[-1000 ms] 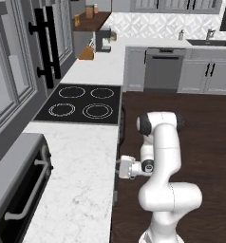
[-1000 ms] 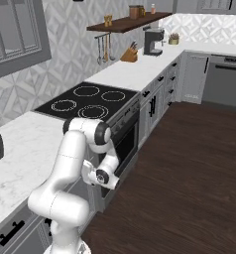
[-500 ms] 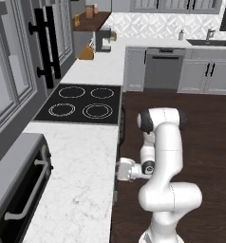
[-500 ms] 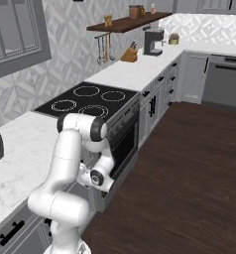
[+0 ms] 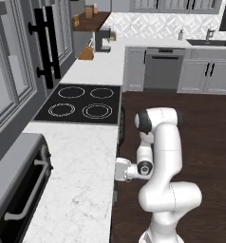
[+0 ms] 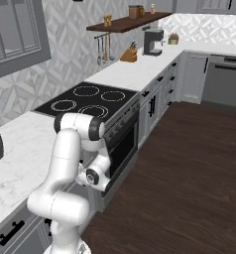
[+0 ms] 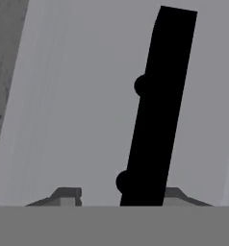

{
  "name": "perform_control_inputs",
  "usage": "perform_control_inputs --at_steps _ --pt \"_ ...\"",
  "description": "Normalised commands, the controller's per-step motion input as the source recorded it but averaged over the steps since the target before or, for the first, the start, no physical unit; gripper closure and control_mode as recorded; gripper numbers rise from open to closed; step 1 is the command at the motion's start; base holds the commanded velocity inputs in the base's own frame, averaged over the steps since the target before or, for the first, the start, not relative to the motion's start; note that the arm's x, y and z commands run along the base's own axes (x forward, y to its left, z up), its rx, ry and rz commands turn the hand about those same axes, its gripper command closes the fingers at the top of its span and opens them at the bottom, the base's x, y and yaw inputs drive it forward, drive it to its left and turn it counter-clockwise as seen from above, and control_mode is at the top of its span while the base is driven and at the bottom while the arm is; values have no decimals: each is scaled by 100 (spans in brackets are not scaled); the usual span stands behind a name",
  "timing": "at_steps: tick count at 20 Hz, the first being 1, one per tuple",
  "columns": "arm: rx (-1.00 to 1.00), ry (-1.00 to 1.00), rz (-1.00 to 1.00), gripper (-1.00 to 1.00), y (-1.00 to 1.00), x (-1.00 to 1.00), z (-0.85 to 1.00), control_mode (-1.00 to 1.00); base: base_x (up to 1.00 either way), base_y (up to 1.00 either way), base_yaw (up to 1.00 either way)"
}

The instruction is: Take a straw from the drawer in front and place it inside the glass cup on the dining counter.

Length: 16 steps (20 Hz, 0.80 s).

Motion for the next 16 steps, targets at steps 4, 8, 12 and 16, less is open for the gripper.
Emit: perform_control_inputs --at_steps 4,8,12,16 --pt "0 0 -2 100 0 11 0 -100 0 0 0" --pt "0 0 -3 100 -58 0 0 -100 0 0 0" --pt "0 0 -3 100 -99 -12 2 -100 0 0 0" --pt "0 0 -4 100 -100 -26 5 -100 0 0 0"
